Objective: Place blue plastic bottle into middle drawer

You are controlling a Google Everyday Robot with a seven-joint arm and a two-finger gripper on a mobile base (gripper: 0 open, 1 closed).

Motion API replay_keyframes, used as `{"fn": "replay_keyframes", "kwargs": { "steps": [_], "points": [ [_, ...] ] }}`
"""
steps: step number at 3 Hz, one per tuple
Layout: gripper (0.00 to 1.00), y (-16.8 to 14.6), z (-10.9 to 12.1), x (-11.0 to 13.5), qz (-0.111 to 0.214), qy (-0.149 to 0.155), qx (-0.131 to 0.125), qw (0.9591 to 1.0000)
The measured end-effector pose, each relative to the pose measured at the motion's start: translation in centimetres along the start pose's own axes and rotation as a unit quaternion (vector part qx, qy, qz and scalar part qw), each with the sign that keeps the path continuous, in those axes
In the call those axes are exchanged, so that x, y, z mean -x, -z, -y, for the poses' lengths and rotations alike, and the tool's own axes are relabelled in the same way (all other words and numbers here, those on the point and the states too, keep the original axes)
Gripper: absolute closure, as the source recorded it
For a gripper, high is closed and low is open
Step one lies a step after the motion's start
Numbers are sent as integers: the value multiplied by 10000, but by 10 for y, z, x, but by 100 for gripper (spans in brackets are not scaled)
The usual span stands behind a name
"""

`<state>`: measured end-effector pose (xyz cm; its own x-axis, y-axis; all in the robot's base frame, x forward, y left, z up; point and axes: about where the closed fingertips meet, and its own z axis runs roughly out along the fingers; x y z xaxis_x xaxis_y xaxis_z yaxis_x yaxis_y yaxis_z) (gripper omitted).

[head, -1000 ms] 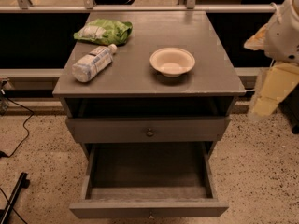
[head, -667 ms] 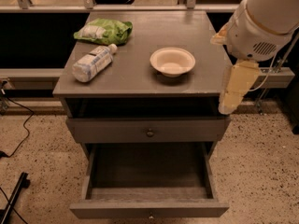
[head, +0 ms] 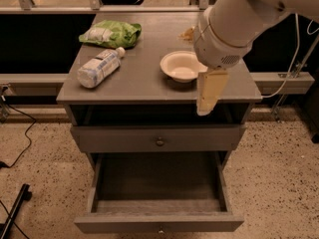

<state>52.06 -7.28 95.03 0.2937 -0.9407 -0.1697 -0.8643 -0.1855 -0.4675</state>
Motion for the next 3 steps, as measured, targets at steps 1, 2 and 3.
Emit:
{"fn": "replay_keyframes", "kwargs": {
  "steps": [1,2,3],
  "points": [
    [0,0,0,0,-1,-7,-1,10000],
    [0,-9,10,10,41,570,145,9983],
    [0,-34,28,34,-24,1856,508,9813]
  ]
}}
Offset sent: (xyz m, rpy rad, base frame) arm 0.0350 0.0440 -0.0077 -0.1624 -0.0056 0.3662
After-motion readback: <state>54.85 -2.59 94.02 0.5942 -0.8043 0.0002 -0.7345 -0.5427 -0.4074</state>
